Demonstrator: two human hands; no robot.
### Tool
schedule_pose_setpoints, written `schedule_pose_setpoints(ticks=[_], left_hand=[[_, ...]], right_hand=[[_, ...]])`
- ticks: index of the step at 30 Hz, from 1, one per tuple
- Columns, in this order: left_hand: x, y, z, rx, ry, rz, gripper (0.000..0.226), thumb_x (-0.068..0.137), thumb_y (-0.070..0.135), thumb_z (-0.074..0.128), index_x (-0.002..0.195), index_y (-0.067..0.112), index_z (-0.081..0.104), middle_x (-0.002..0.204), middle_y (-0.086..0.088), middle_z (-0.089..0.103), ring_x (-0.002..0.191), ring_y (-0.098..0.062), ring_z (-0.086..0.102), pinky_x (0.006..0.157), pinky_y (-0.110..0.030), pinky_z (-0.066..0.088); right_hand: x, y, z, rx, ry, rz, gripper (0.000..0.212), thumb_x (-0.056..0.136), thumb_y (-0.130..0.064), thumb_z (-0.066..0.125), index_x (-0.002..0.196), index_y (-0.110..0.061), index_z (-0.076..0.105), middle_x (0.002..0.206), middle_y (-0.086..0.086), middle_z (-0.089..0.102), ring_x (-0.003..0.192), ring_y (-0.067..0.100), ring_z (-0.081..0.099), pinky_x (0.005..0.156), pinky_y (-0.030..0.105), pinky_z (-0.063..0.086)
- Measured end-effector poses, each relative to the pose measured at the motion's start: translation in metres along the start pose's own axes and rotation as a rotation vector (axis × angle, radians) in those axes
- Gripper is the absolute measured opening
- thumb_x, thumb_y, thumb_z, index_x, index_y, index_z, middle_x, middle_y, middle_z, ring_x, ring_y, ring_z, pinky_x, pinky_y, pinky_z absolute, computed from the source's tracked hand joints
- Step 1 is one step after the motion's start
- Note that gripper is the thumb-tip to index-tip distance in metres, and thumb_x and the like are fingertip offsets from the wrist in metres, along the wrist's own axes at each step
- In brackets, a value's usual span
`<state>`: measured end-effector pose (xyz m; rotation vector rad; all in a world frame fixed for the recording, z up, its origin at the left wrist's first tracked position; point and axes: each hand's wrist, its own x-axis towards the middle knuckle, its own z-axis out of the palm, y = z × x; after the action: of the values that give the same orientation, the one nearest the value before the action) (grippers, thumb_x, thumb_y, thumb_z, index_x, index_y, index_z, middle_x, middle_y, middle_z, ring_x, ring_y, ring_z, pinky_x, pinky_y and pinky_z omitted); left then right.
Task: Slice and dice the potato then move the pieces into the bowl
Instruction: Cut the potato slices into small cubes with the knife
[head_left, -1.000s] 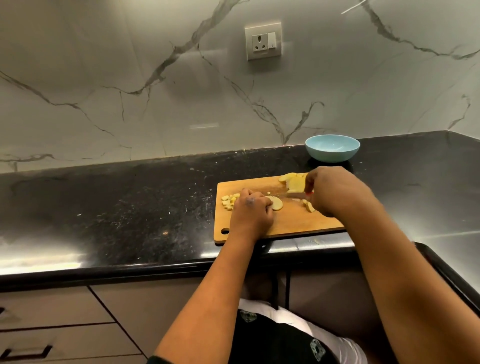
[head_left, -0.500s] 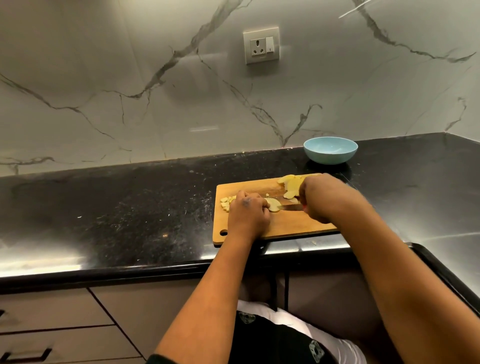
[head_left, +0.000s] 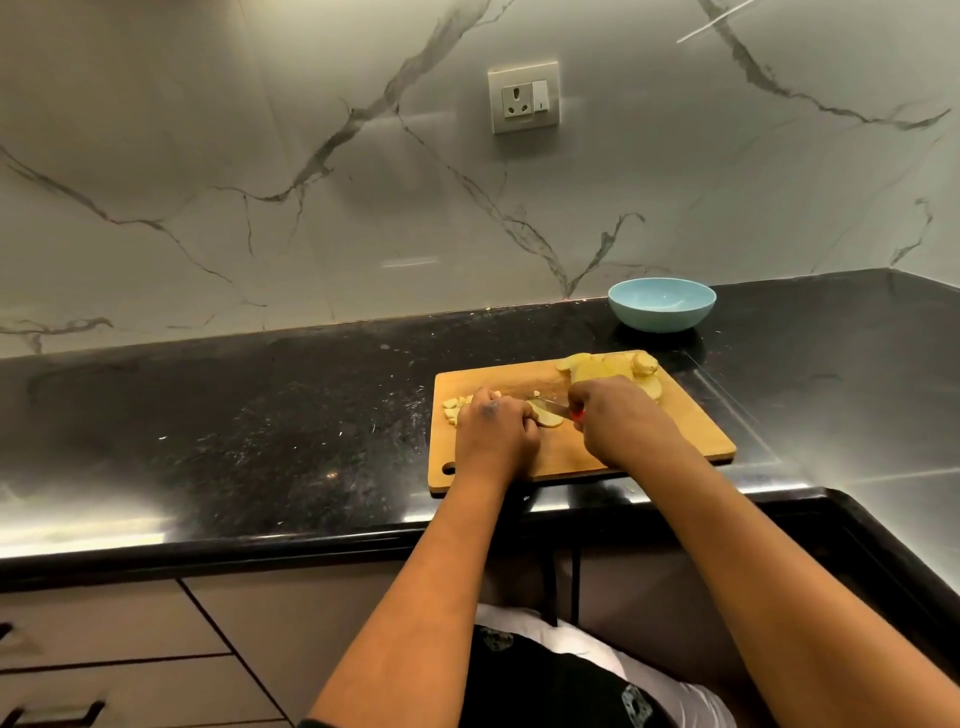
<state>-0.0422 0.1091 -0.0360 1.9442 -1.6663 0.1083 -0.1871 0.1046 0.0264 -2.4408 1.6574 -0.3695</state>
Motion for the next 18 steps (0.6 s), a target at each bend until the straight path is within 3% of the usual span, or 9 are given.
schedule_pose_setpoints(ticks=[6,9,13,18], left_hand=[[0.001,-0.003,0.004,-0.001,0.015,0.008,0.03,0.092,0.022,0.048,0.103,0.022,0.076,0.1,0.002,0.072,0.101,-0.019,0.049,0.088,-0.037,0.042],[-0.001,-0.003,0.003,-0.005,0.034,0.033,0.029,0.091,0.02,0.049,0.101,0.02,0.077,0.101,0.003,0.073,0.102,-0.019,0.049,0.089,-0.038,0.042],[-0.001,-0.003,0.003,-0.002,0.036,0.039,0.029,0.091,0.019,0.049,0.102,0.018,0.077,0.102,0.002,0.073,0.102,-0.02,0.049,0.091,-0.038,0.044],[0.0,-0.002,0.002,0.032,0.002,0.028,0.029,0.091,0.022,0.05,0.1,0.02,0.076,0.105,0.002,0.071,0.105,-0.02,0.048,0.089,-0.037,0.04]], right_hand=[[-0.009,0.007,-0.046,-0.228,-0.218,0.067,0.04,0.085,-0.008,0.07,0.123,-0.015,0.062,0.114,0.007,0.062,0.102,0.023,0.06,0.095,0.036,0.052],[-0.015,0.011,-0.053,-0.236,-0.16,0.053,0.038,0.084,-0.01,0.072,0.12,-0.018,0.063,0.111,0.006,0.062,0.099,0.022,0.06,0.094,0.036,0.053],[-0.013,0.003,-0.03,-0.051,0.014,0.037,0.034,0.085,-0.008,0.07,0.116,-0.023,0.063,0.104,0.004,0.063,0.088,0.019,0.06,0.082,0.033,0.056],[-0.007,-0.003,0.004,0.035,0.026,0.011,0.027,0.09,-0.006,0.062,0.111,-0.023,0.064,0.102,0.004,0.061,0.083,0.018,0.059,0.077,0.031,0.056]])
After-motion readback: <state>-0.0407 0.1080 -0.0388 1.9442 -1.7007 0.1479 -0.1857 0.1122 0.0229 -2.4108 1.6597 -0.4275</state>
